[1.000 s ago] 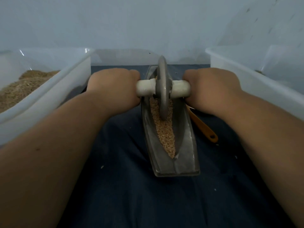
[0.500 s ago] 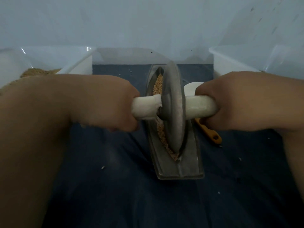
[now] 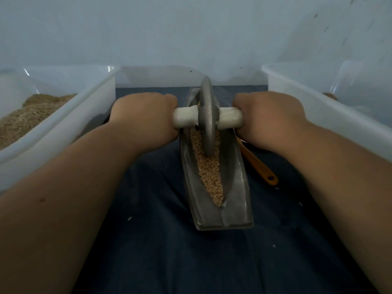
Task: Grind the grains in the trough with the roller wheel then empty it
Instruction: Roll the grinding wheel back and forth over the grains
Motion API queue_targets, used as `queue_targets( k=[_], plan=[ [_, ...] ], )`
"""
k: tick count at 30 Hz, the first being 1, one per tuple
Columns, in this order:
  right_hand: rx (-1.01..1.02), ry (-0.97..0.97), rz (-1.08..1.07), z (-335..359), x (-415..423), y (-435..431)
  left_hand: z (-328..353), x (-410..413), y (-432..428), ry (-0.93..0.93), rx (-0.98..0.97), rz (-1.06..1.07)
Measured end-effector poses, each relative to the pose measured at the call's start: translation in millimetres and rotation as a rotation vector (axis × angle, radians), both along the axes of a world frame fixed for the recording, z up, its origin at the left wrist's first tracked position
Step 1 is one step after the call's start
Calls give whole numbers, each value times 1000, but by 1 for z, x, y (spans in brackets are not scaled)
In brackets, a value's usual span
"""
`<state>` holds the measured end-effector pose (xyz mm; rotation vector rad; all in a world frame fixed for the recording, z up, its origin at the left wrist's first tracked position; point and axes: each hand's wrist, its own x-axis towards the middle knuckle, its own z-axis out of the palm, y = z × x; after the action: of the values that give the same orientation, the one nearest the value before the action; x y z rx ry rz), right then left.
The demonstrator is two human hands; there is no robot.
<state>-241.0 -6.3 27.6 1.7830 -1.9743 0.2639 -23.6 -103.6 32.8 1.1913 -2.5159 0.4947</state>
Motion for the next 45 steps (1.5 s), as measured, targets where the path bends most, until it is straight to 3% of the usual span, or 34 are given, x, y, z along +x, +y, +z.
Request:
queue_targets(
  k=[7, 10, 16, 21, 26, 31, 38, 42, 45],
  plan=[
    [342, -109, 129, 29, 8, 40, 23, 23, 20, -223, 354, -131],
    [400, -102, 171, 39, 12, 59, 32, 30, 34, -264, 439, -165],
    [399, -143, 146, 33, 12, 46, 25, 24, 28, -208, 351, -148],
    [119, -73, 27, 6, 0, 6, 7, 1, 5, -48, 54, -27],
    [-80, 36, -7, -5, -2, -9, 0, -5, -5, 30, 22, 1],
    [31, -13, 66, 2, 0, 5, 4, 5, 1, -52, 93, -28],
    [443, -218, 252, 42, 6, 54, 30, 33, 32, -275, 350, -140],
    [461, -234, 282, 47, 11, 61, 35, 32, 38, -285, 434, -131],
    [391, -197, 239, 35, 7, 49, 30, 26, 31, -246, 393, -136]
  ],
)
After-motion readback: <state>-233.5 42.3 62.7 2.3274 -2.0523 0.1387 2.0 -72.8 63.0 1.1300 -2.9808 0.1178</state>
